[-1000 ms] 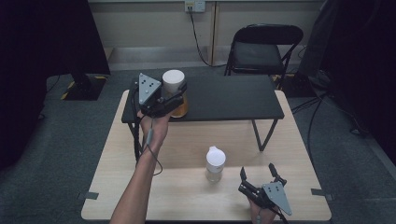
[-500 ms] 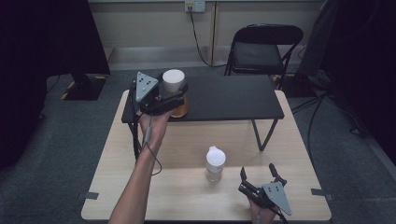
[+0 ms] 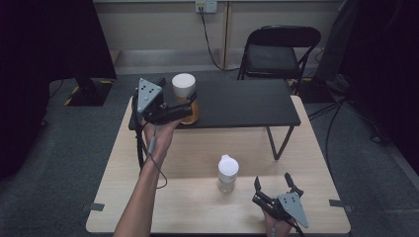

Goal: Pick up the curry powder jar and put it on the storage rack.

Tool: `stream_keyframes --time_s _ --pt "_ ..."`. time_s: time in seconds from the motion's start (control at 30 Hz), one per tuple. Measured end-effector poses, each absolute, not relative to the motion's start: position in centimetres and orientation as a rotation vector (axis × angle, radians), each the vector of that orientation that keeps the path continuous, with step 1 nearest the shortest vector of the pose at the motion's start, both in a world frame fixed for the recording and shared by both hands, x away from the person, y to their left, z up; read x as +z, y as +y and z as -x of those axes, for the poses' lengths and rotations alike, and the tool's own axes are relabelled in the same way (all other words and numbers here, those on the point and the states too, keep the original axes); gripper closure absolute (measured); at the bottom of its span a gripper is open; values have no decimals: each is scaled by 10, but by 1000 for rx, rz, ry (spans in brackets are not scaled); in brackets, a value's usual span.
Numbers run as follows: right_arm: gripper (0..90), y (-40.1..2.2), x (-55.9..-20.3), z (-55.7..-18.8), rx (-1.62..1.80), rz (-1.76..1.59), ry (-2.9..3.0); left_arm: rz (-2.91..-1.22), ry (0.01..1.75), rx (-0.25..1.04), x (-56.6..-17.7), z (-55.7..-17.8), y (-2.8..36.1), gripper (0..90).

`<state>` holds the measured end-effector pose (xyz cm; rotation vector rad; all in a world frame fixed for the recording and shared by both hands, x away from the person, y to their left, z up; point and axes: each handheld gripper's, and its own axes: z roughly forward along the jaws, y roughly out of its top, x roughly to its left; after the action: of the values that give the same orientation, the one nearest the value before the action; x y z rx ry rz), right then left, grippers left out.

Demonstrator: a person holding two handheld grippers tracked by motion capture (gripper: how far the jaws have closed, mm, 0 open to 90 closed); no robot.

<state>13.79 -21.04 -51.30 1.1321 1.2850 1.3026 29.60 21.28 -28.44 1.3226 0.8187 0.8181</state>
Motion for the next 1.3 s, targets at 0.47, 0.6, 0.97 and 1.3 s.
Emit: stream_keyframes --time_s 0.47,0.6,0.97,1.3 --pt "16 -210 -513 -138 1303 -1132 1285 -1294 788 900 -292 -269 216 0" --pt "16 -210 -513 -138 1302 -1132 1285 -1282 769 873 -292 -263 222 0" --pt "16 -210 -513 -138 1302 -1132 1285 -1266 789 856 -305 -244 230 0" --pt "16 -210 -513 -138 1302 -1132 1285 -1233 788 867 -327 -220 237 0"
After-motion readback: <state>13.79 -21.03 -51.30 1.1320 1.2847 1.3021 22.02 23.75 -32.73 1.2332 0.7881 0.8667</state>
